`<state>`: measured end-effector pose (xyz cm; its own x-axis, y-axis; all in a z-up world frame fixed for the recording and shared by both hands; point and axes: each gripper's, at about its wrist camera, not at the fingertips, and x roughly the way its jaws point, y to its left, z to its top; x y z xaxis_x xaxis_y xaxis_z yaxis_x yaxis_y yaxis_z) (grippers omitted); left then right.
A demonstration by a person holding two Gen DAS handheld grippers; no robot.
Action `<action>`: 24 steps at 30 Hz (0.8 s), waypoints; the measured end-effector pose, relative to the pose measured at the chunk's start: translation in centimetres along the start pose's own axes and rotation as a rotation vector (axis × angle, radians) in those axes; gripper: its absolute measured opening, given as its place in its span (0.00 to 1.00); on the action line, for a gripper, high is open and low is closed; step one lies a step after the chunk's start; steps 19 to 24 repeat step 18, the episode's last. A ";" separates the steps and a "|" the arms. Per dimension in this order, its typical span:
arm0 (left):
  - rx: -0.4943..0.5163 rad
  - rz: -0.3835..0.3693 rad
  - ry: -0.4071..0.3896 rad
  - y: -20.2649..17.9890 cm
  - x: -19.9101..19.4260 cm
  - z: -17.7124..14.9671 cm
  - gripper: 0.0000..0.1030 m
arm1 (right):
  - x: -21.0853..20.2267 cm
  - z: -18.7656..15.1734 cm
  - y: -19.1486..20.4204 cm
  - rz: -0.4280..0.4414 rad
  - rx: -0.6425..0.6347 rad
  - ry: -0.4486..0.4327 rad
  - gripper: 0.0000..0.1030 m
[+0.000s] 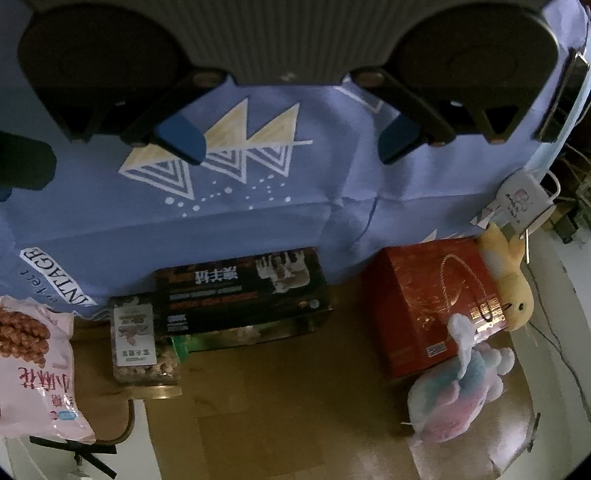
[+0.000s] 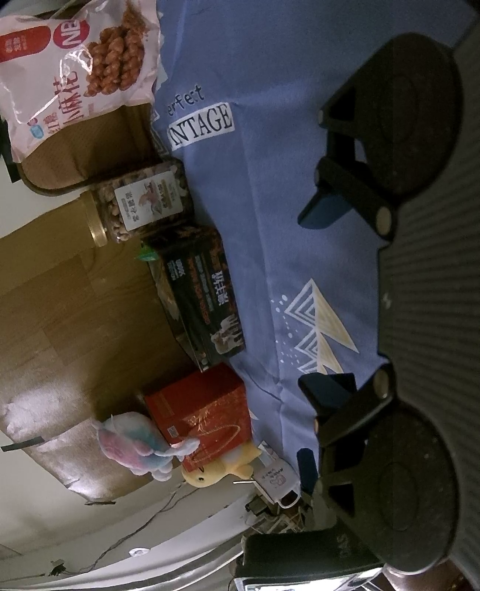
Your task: Organize snacks
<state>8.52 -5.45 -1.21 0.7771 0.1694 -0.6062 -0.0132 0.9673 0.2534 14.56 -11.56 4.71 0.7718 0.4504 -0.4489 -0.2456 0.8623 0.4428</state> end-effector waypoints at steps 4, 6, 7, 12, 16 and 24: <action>0.002 -0.009 -0.002 -0.2 -0.2 0.2 1.00 | -0.2 0.1 0.0 -0.005 -0.002 -0.005 0.85; 0.002 -0.014 -0.002 -0.2 -0.2 0.2 1.00 | -0.2 0.2 0.1 -0.006 -0.003 -0.006 0.85; 0.002 -0.016 -0.001 -0.2 -0.2 0.3 1.00 | -0.2 0.2 0.1 -0.006 -0.004 -0.006 0.85; -0.002 -0.032 0.004 -0.2 -0.1 0.4 1.00 | -0.2 0.2 0.1 -0.006 -0.006 -0.007 0.85; 0.001 -0.056 -0.019 -0.2 -0.3 0.4 1.00 | -0.2 0.3 0.1 -0.008 -0.006 -0.010 0.85; -0.005 -0.081 -0.026 -0.1 -0.4 0.5 1.00 | -0.3 0.4 0.0 -0.011 -0.006 -0.015 0.85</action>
